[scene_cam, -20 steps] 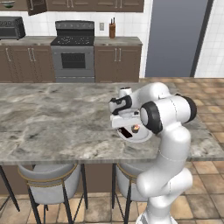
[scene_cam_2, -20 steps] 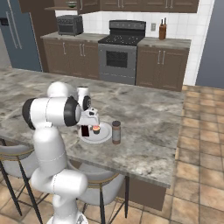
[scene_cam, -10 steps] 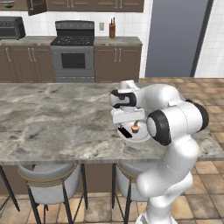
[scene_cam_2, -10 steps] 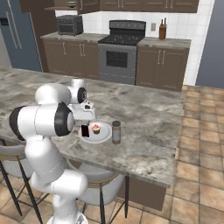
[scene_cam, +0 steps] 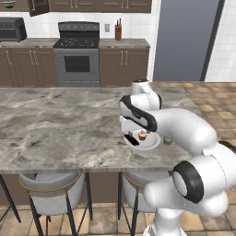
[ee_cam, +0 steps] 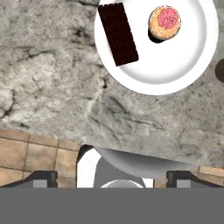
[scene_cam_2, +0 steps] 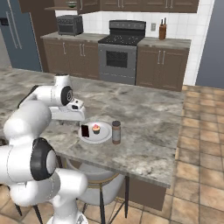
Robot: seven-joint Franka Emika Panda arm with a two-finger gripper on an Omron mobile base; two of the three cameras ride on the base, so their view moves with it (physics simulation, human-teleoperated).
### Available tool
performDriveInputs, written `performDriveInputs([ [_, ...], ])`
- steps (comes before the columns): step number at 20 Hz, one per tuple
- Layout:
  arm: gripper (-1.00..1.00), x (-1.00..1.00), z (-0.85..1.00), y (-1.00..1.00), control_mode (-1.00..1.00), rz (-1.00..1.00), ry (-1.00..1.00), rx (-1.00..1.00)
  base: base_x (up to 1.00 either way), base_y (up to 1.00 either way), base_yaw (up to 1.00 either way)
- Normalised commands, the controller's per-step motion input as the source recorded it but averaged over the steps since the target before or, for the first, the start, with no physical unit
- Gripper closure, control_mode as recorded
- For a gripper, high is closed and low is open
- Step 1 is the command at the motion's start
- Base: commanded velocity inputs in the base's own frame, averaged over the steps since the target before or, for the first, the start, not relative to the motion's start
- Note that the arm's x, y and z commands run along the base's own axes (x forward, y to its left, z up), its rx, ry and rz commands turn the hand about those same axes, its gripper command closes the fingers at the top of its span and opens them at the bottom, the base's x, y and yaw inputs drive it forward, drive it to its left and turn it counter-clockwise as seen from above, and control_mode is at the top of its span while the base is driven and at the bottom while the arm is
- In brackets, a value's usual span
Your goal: Take the cinnamon bottle from the cabinet and place it on the dining table, next to the plate with the cupcake. Then take the chocolate from the dining counter and place it on the cupcake plate.
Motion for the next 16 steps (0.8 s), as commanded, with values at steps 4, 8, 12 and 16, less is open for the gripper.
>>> performDriveInputs([
  [4, -1.00, -1.00, 0.54, 0.34, -1.00, 0.00, -0.18, -0.04, 0.00, 0.00, 0.00],
  [8, -1.00, -1.00, 0.36, 0.60, -1.00, 0.00, -0.18, -0.13, 0.00, 0.00, 0.00],
  [12, -1.00, -0.95, 0.32, 0.73, -1.00, 0.00, -0.15, -0.20, 0.00, 0.00, 0.00],
  [16, -1.00, -0.79, 0.11, 0.71, -1.00, 0.00, -0.10, -0.20, 0.00, 0.00, 0.00],
])
